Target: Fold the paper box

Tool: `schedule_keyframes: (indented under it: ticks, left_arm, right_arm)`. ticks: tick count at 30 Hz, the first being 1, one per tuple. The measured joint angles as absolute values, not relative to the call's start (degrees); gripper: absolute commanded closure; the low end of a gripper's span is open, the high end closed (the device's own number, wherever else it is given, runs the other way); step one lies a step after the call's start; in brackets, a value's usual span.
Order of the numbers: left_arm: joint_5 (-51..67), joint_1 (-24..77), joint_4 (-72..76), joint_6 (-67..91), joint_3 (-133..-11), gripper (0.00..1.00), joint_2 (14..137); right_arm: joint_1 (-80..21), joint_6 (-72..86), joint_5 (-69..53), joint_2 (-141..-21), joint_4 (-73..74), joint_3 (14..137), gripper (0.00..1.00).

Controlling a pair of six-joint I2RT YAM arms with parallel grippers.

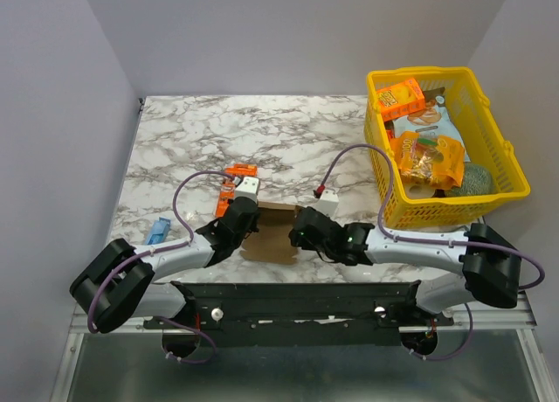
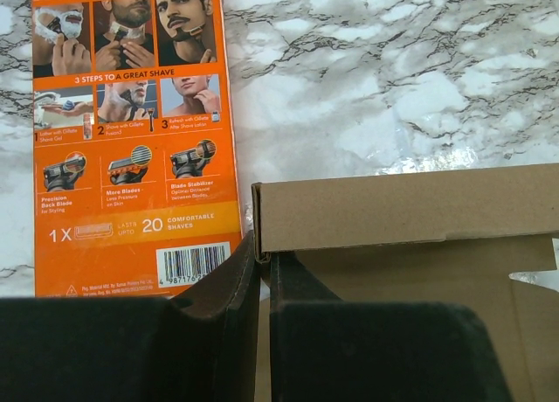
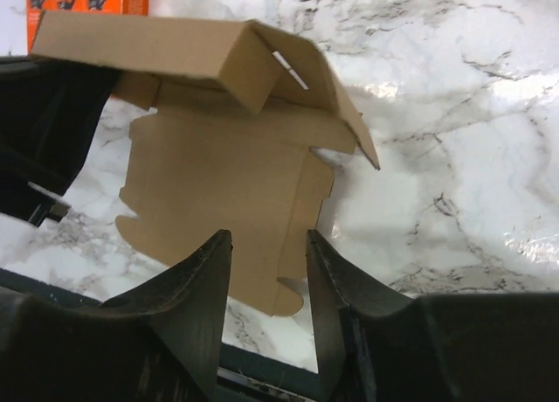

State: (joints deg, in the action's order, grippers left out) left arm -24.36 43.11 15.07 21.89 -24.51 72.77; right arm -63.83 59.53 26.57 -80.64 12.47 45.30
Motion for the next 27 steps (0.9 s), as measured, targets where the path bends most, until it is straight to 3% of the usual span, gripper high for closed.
schedule_keyframes:
  ticks: [7,27]
  left_arm:
    - [-23.68,43.07,15.11,21.89,-24.27,1.00,71.81]
    - [-21.89,42.89,15.90,22.20,-22.96,1.00,69.60]
  right_arm:
    - [-65.34,59.07,29.34,-82.00,15.18,49.39,0.49]
    - [-52.01,53.52,21.10,-90.04,12.86,50.33,0.52]
